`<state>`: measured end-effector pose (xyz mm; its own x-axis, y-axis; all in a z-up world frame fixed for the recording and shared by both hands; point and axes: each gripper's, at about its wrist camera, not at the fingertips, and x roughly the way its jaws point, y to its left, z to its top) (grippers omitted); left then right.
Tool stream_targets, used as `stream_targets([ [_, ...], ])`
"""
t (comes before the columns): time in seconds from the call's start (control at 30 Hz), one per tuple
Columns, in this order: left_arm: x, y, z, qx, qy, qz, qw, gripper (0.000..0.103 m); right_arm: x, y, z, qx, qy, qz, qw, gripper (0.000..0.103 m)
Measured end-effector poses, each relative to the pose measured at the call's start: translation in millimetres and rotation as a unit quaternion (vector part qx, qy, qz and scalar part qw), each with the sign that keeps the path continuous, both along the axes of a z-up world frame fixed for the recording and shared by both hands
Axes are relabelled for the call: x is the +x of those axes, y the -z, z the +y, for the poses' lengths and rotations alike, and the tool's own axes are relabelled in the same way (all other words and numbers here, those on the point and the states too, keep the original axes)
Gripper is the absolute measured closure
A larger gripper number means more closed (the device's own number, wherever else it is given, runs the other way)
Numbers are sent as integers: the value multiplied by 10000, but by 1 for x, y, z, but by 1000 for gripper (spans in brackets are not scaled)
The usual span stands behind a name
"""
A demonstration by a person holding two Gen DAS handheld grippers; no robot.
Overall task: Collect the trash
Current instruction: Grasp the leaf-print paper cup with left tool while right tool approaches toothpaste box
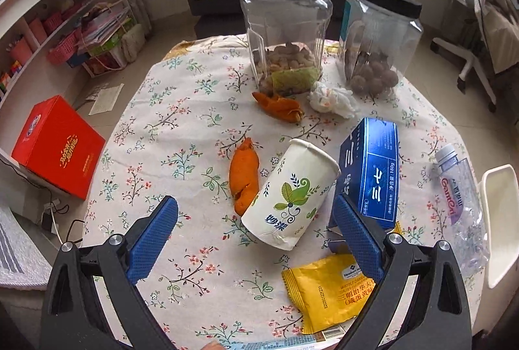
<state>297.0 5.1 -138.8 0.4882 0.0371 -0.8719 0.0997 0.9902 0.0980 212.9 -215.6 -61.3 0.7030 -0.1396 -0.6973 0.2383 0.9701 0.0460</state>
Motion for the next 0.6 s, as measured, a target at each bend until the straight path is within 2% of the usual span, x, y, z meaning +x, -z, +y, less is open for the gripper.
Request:
stream_targets([
  [0.13,13,20,-5,175,150,181,9996,10,19,14,-5,401,-33,274,9988,7],
  [0.27,22,32,-8,139,326,281,9990,12,37,28,-5,630,-34,465,9969,7],
  [0.37,22,42,-15,151,596,401,9973,24,49,41,-3,845,-39,682,9941,7],
  [0.43,20,48,-18,138,750,488,9959,41,57,49,0,1055,-33,819,9910,7],
  [0.5,15,45,-17,67,792,359,9962,46,64,56,3,1236,9,913,9881,7],
  [0.6,5,24,-3,-392,737,112,9964,48,74,64,11,1417,51,999,9848,7],
])
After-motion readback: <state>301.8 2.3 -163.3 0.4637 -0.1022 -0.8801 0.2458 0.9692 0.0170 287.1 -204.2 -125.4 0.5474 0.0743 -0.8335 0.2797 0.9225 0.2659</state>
